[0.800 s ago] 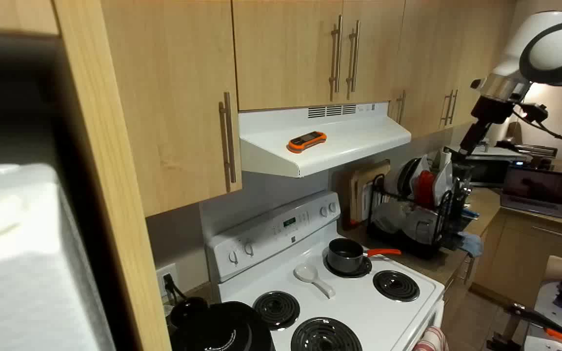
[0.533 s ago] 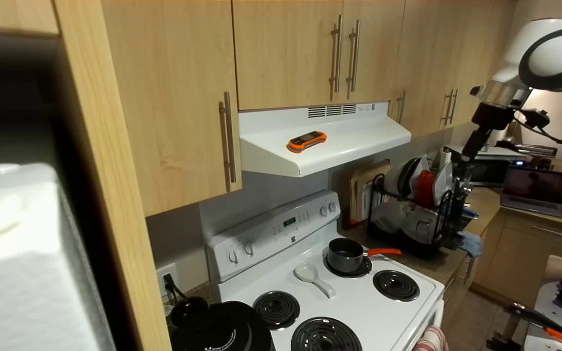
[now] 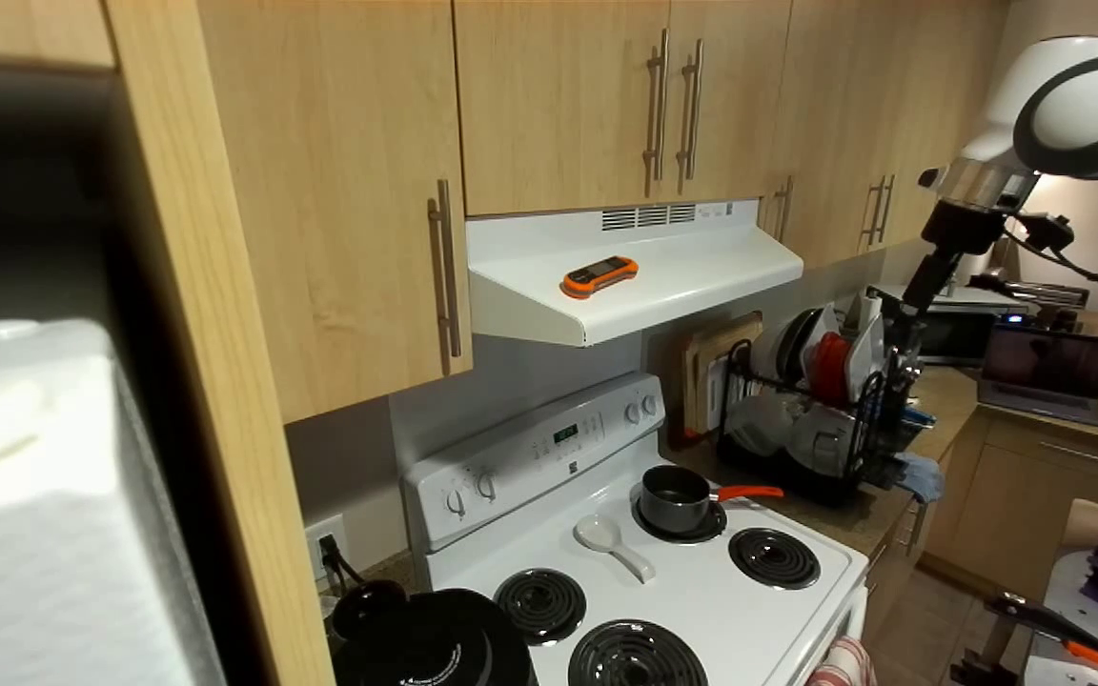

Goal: Open the left cabinet door

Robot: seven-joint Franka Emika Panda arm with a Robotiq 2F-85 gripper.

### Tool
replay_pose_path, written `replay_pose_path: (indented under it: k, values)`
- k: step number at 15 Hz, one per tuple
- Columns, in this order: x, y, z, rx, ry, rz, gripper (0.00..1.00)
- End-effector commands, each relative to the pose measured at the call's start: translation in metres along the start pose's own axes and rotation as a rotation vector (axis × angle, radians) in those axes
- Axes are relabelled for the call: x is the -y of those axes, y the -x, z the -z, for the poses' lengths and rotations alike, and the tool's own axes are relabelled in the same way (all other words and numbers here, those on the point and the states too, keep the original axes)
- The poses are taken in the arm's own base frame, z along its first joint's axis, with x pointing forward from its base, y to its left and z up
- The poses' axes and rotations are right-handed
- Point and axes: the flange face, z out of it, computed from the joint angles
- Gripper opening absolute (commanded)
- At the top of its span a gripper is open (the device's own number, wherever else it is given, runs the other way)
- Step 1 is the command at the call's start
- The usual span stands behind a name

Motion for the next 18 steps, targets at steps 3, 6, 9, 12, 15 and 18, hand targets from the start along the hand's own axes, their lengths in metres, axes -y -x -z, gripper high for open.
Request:
replay_pose_path:
  k: [3, 6, 9, 12, 15, 18]
  values:
    - [0.0001, -0.0003, 0.0008, 0.001, 0.0, 0.0, 1.0]
    - [0.0002, -0.0003, 0.0008, 0.001, 0.0, 0.0, 1.0]
    - [0.0001, -0.0003, 0.0007, 0.001, 0.0, 0.0, 1.0]
    - [0.0001, -0.0003, 0.0008, 0.001, 0.0, 0.0, 1.0]
    - [0.0001, -0.0003, 0.0007, 0.001, 0.0, 0.0, 1.0]
    - [0.001, -0.0042, 0.0007, 0.003, -0.006, 0.001, 1.0]
